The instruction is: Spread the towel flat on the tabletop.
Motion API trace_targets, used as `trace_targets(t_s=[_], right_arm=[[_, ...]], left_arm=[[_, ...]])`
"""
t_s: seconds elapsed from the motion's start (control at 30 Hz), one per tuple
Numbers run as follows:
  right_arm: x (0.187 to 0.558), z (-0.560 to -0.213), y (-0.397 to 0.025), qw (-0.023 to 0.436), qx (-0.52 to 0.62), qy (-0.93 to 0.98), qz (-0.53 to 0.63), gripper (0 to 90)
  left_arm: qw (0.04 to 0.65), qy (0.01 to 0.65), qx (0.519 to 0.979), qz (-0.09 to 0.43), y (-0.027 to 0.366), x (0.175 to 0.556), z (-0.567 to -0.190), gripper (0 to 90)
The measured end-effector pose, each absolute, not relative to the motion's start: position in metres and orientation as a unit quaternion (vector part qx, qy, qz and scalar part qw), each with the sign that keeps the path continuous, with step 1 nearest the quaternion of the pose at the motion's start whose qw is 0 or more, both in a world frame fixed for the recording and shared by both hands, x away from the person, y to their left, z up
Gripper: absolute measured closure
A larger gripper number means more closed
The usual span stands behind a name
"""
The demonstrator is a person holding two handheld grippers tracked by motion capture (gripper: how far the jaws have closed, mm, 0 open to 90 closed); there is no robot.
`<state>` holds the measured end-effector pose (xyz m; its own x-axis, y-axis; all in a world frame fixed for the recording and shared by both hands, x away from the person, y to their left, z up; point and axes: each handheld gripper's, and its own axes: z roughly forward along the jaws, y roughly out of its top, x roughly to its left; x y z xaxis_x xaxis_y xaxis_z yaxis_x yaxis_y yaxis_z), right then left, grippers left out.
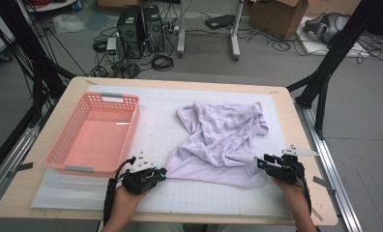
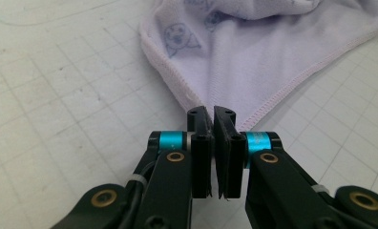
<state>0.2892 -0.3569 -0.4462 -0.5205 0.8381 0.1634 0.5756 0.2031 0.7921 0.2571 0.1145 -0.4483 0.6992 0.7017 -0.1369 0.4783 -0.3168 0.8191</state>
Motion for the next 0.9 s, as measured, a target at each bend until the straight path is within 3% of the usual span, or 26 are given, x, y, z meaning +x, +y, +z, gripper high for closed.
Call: trace_targets(t_s=[0.3,0.4,0.9], right_arm=[[0.265,-0.450,-0.351,0.170,0.461,0.780,0.389,60.7],[0.254,-0.450,-0.353,0.167,0.466,0.778,0.386,83.6],[0.165,-0.450,-0.358,0.159,0.459,0.782,0.390,85.0]], left_arm=[[0.466,0.369,0.794,0.124,0.114,0.244,-0.451,85.4],[0.467,0.372,0.793,0.123,0.115,0.238,-0.452,85.4],[0.463,0.374,0.793,0.132,0.116,0.144,-0.454,85.4]])
